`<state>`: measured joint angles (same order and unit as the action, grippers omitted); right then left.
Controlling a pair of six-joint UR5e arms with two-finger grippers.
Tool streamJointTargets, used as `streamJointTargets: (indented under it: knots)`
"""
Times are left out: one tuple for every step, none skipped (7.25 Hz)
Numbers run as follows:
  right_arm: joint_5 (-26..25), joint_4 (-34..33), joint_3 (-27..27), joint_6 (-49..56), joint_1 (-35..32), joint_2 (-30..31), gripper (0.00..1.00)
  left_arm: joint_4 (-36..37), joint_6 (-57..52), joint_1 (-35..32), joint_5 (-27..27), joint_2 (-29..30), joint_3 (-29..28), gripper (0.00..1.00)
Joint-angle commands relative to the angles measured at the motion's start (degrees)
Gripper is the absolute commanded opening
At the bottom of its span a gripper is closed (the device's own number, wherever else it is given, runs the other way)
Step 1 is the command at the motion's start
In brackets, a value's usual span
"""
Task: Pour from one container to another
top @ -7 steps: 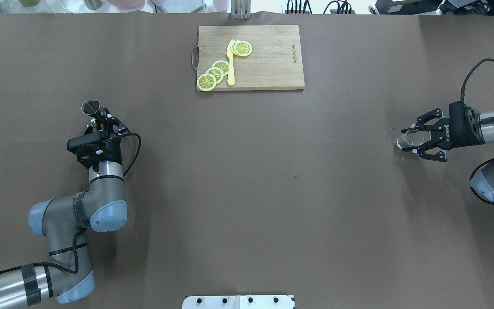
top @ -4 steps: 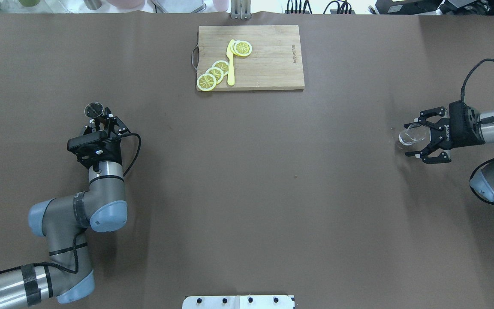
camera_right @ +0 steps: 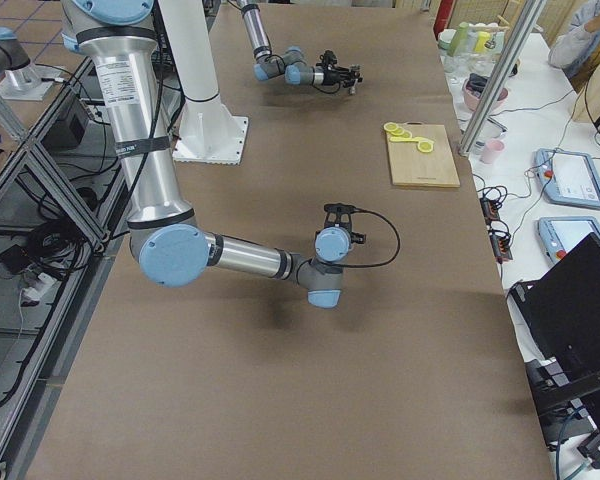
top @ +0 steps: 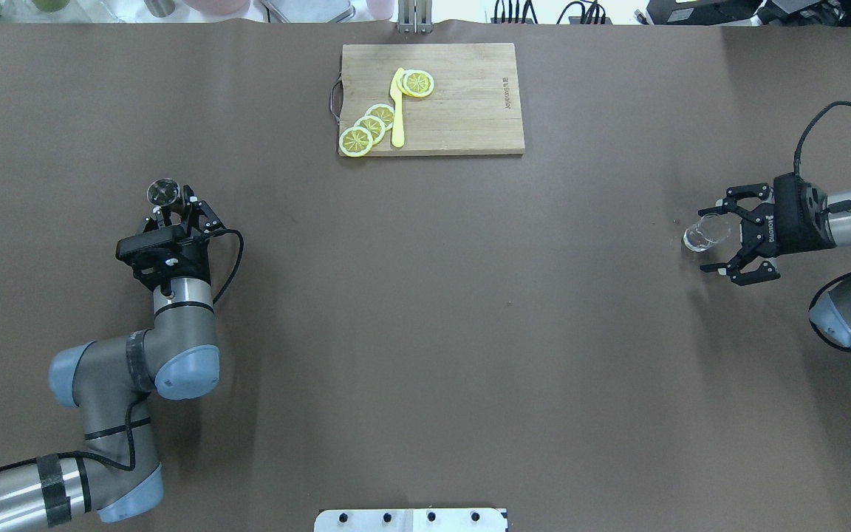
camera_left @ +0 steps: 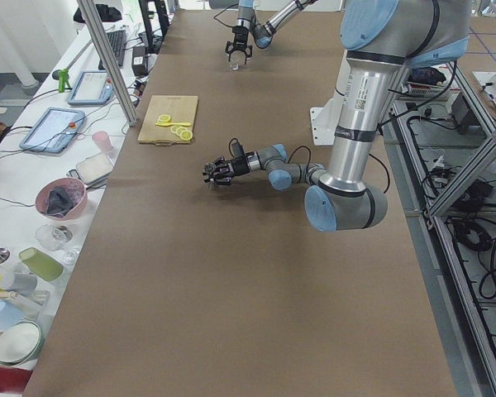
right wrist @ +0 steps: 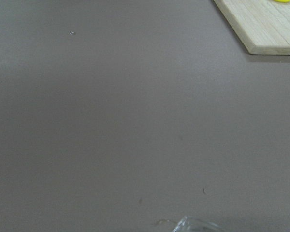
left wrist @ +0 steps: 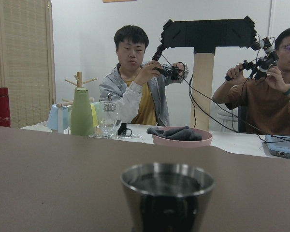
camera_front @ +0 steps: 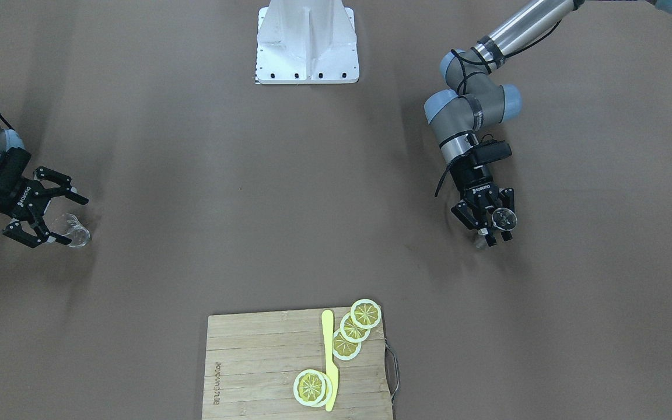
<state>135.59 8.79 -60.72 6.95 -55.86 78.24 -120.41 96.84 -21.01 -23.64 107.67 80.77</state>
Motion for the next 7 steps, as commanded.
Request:
streamJointTargets:
  knots:
    - [0.55,-0.09,-0.53,-0.61,-1.09,-0.01,1.00,0.00,-0.07,0.00,0.26,0.00,0.00,0.98]
    - [2.12,-0.35,-0.80,-1.14,-3.53,-0.10,1.00,-0.09,-0.07,0.00,0.27,0.00,0.09,0.98]
    - [5.01,-1.83,-1.24,-1.50,-7.39,-0.71,1.00,-0.09,-0.07,0.00,0.27,-0.09,0.00,0.98]
    - [8.43,-6.28,-3.42,-1.41,-10.56,-0.63,1.00,-0.17,-0.07,0.00,0.27,0.00,0.09,0.98]
    - [11.25,-11.29,-6.40,-1.41,-13.55,0.24,1.00,-0.35,-0.07,0.09,0.27,0.09,0.18,0.98]
    - [14.76,-17.86,-8.86,-1.06,-17.06,1.47,1.00,-0.70,-0.16,0.17,0.35,0.26,0.61,0.98]
    - [18.10,-24.37,-9.67,-0.63,-20.22,2.70,1.00,-0.70,-0.24,1.05,0.35,0.26,1.14,0.98]
